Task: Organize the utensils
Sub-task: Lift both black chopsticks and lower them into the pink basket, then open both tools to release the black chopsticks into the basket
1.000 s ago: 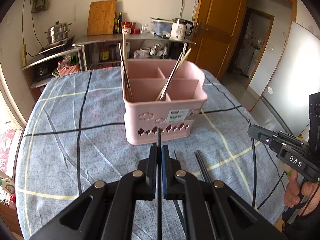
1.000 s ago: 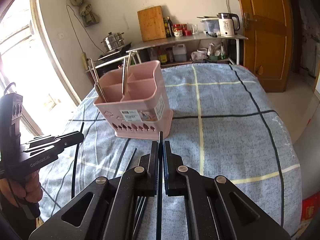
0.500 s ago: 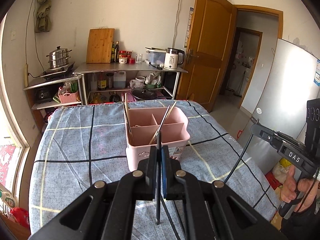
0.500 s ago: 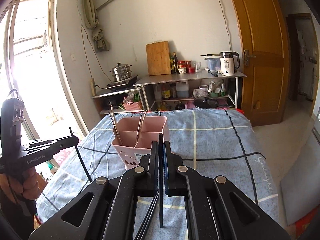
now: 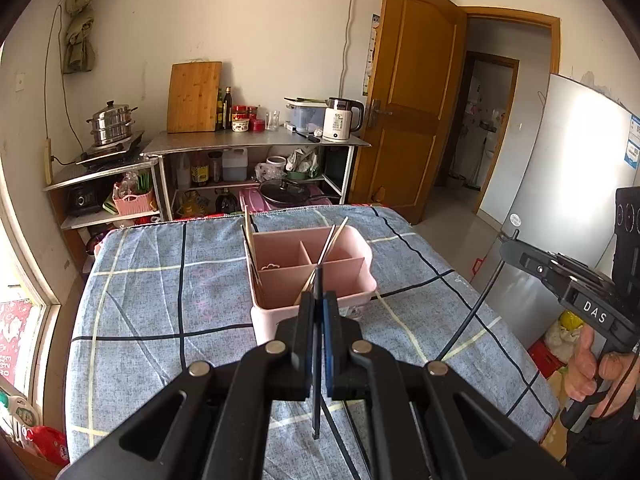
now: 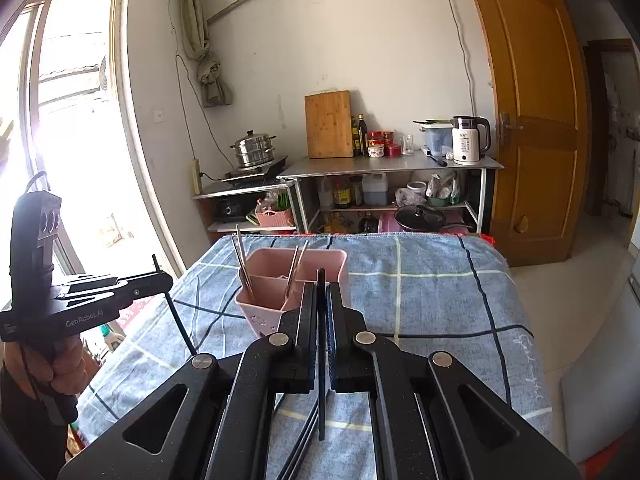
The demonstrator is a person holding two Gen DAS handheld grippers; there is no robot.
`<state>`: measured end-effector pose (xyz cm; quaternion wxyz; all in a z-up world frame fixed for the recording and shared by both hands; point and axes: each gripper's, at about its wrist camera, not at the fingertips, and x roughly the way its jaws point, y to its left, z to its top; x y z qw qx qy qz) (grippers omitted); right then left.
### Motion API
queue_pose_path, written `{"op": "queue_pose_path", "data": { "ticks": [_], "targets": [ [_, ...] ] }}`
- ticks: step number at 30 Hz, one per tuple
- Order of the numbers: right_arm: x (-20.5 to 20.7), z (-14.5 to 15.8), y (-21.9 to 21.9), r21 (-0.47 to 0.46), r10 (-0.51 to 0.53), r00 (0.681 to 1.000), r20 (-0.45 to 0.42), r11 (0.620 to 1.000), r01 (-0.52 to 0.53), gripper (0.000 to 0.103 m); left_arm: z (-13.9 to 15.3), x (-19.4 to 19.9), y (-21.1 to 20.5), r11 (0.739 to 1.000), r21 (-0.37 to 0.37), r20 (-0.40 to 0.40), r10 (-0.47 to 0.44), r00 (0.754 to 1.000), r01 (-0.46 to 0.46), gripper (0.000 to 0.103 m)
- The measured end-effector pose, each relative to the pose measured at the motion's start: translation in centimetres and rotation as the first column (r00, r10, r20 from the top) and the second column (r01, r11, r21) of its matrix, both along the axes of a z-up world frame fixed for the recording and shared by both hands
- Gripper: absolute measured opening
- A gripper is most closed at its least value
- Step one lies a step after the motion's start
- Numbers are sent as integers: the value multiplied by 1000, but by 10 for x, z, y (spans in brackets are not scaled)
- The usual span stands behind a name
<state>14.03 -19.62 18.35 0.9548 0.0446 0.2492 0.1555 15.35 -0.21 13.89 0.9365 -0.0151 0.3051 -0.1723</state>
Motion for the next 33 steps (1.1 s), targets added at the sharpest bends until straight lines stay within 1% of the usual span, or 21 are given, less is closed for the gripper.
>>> {"op": "queue_pose_path", "data": {
  "ticks": [7,16,18,22,24,26,30,33],
  "targets": [
    [16,25,18,-3,43,998,48,999,-43,4,32,18,2,1000,-7,23,-3,1000,3,5],
    [50,61,34,75,73,990,123,994,-83,4,80,51,10,999,-40,85,20,996,-17,4],
    [59,68,37,85,70,988,137,993,-83,4,87,58,10,999,-32,101,30,994,-27,5],
    [74,75,44,95,64,985,160,992,-80,4,93,72,10,999,-28,123,41,991,-38,5],
    [82,75,47,103,61,985,159,992,-78,4,92,80,12,998,-36,120,46,992,-42,5],
    [89,74,51,111,63,985,159,990,-81,4,90,86,12,998,-24,131,58,990,-55,5],
    [103,68,58,112,60,987,152,991,-78,4,81,93,17,998,-47,127,50,991,-44,5],
    [110,55,63,106,59,989,133,992,-74,4,70,98,20,998,-55,125,46,991,-40,5]
  ]
}}
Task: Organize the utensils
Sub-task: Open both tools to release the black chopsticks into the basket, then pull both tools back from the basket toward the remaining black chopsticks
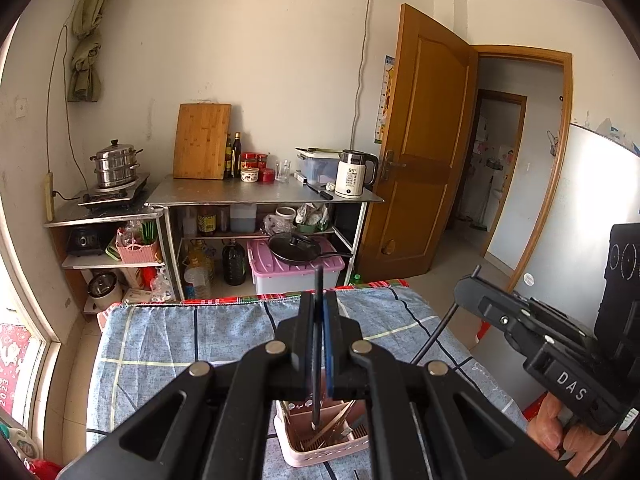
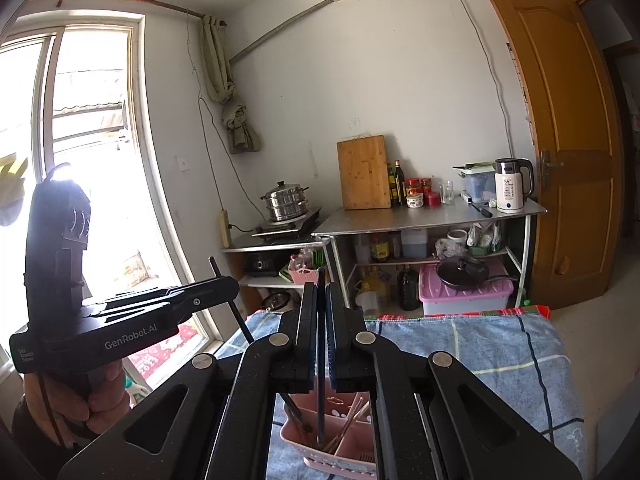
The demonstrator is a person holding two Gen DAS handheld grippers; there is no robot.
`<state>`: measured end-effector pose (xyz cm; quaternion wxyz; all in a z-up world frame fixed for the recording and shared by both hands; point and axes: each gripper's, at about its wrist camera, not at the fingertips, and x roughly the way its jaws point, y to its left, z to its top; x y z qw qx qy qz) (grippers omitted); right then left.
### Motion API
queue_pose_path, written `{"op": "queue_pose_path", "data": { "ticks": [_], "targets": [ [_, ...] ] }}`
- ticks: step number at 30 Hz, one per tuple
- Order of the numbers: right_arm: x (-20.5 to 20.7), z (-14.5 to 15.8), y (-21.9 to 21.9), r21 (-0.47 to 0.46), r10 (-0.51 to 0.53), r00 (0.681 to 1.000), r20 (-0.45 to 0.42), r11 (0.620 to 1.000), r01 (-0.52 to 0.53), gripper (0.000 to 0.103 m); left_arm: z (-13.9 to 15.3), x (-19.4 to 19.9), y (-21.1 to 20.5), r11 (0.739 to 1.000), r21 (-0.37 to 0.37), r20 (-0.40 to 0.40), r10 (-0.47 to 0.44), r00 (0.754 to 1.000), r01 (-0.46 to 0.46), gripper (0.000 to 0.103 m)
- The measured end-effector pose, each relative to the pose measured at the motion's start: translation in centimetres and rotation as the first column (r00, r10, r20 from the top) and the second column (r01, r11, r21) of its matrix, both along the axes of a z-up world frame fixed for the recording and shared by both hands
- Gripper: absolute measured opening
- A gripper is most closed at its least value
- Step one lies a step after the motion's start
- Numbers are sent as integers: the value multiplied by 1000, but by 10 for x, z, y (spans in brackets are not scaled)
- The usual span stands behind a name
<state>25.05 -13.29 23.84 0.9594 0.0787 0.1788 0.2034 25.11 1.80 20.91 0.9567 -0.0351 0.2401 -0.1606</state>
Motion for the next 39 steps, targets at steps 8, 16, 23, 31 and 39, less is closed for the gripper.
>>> {"op": "queue_pose_path", "data": {
  "ticks": [8,16,23,31,39],
  "targets": [
    [13,-50,6,-38,-8,996,-92,999,5,4,-47,11,6,1000,-17,-88,-5,996,3,5],
    [16,-84,9,-59,2,988,-157,998,-11,4,-85,13,9,1000,-6,-148,17,989,-18,5],
    [9,-74,-2,-42,9,987,-159,999,-16,15,-74,-3,22,998,-38,-112,40,993,-44,26],
    [-27,-53,-22,-22,1,995,-97,1000,-3,18,-55,-41,29,997,-50,-33,55,998,-56,34],
    [-76,-69,-44,-23,-18,994,-103,1000,15,18,-77,-87,18,999,-37,-26,20,999,-21,35]
  ]
}}
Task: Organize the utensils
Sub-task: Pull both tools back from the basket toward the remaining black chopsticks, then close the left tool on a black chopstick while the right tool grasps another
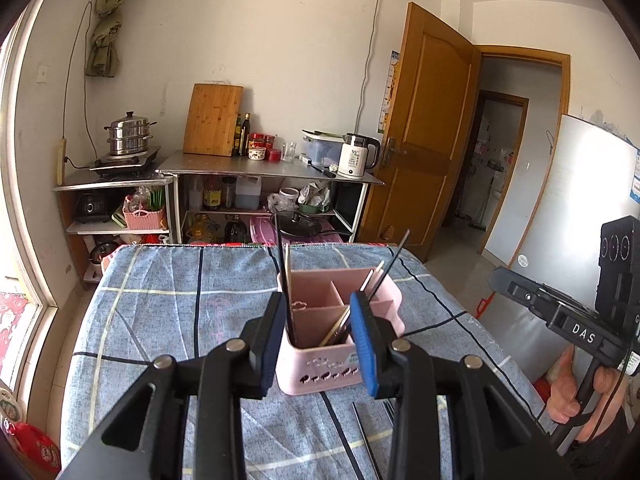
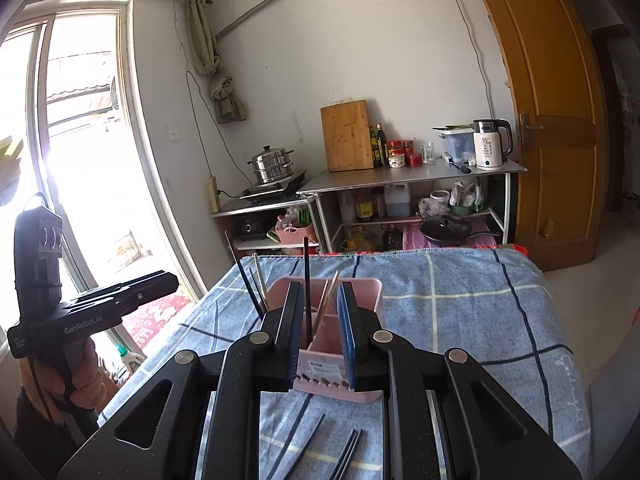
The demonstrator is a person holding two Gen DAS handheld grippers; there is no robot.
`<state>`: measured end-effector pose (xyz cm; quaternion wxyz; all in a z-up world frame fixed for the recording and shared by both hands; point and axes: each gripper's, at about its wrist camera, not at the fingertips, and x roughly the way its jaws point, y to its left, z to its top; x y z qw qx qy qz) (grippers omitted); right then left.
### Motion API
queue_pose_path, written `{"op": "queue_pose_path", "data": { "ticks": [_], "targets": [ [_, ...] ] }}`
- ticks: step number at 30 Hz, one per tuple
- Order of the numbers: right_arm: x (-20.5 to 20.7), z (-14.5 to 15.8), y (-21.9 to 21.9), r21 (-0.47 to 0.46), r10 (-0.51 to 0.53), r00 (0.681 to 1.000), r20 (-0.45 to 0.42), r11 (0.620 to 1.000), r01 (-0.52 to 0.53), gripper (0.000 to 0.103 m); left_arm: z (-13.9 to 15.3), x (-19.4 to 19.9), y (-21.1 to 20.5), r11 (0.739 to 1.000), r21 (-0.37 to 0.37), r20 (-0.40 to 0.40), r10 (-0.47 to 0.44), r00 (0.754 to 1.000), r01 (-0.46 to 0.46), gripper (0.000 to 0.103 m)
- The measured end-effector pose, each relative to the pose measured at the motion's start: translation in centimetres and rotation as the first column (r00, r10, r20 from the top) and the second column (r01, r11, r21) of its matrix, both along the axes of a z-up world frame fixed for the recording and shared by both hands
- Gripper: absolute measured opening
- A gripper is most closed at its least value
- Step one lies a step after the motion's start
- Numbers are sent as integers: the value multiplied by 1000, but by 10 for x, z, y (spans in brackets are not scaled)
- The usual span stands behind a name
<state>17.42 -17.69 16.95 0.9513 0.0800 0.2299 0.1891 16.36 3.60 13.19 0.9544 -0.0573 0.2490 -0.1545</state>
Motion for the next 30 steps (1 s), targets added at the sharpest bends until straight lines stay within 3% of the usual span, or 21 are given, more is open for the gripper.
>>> {"op": "queue_pose_path", "data": {
  "ticks": [14,23,30],
  "targets": [
    [-52,-79,-23,14,-17,985,-170,1000,20,18,-80,-42,-18,999,-18,-141,-42,989,40,35],
    [-39,-116,-18,-3,-3,961,-276,1000,2,18,-111,-35,-37,997,-6,-226,-70,972,71,35],
    [-22,-163,-9,-36,-2,914,-407,999,-14,18,-145,-15,-60,994,9,-330,-98,939,107,35]
  ]
}}
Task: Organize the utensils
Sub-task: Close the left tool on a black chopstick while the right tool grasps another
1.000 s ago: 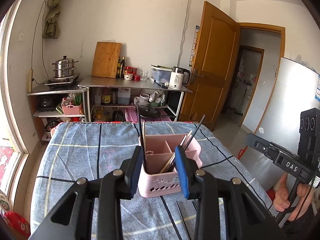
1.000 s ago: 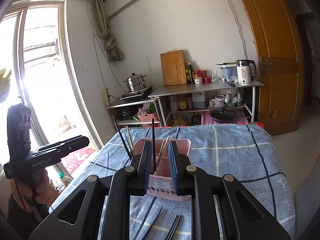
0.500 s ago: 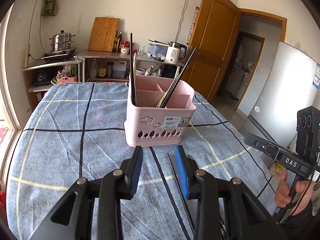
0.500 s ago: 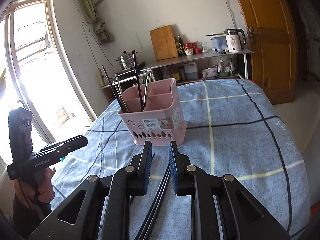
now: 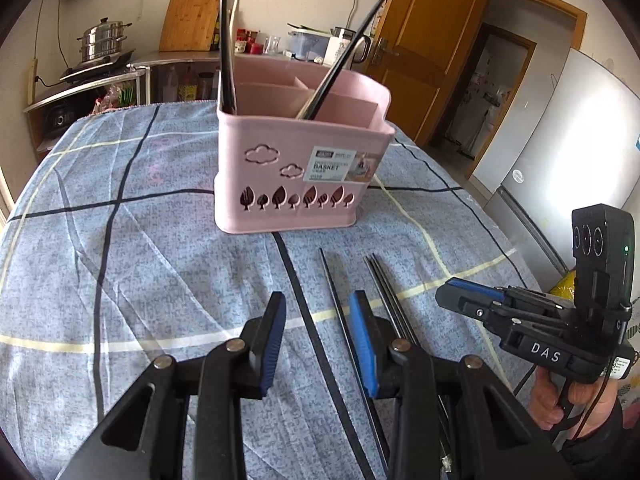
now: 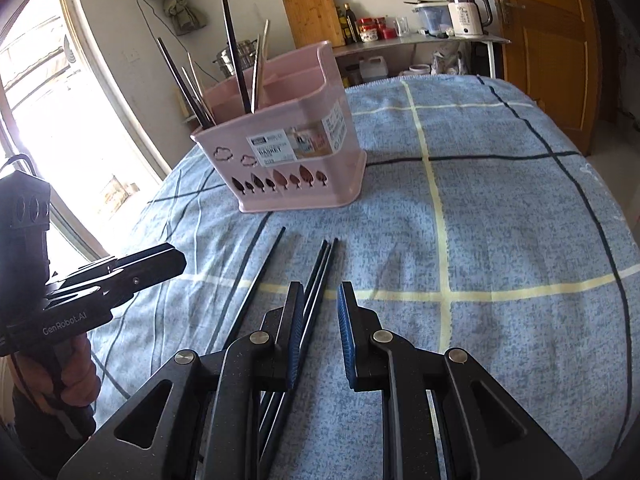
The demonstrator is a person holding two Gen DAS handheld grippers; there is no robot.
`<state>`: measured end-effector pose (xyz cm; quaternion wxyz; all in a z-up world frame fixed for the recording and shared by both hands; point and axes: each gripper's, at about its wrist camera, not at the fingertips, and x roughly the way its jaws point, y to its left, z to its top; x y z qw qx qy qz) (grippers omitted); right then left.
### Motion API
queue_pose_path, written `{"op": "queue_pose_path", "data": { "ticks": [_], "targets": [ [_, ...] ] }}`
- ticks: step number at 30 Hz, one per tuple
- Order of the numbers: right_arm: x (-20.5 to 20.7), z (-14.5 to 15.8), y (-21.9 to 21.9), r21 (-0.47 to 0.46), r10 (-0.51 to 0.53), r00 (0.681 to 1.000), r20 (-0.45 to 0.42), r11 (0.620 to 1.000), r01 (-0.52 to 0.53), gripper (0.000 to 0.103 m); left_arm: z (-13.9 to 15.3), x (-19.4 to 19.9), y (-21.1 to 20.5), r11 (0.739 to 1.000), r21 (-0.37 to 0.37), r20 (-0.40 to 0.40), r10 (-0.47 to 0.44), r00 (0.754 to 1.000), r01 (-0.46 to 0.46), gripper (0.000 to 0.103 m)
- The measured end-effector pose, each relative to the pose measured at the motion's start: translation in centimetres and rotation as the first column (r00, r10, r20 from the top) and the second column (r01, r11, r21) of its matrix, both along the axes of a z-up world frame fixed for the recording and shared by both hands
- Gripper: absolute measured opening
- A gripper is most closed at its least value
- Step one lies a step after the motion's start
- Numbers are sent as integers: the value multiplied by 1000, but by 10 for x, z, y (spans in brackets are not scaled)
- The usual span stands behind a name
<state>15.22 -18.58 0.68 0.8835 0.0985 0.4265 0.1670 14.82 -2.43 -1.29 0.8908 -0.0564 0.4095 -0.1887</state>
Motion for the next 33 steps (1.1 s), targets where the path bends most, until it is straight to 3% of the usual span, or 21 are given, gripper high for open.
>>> {"op": "queue_pose_path", "data": {
  "ticks": [6,13,24,30,33],
  "targets": [
    [9,-21,4,-12,3,998,-61,1000,-4,18,-18,14,-20,999,35,-50,-24,998,26,35],
    [15,-27,12,-40,10,998,-66,999,-13,18,-32,26,-35,996,85,-85,-29,996,37,35],
    [14,-24,25,-119,16,998,-55,993,-22,18,-35,20,-54,981,189,-38,-43,998,49,35],
    [11,-23,25,-173,16,999,-51,985,-25,17,-33,15,-51,977,208,-41,-34,999,42,35],
    [9,-22,21,-184,11,998,-55,983,-21,17,-33,15,-42,977,209,-48,-26,998,36,24]
  ]
}}
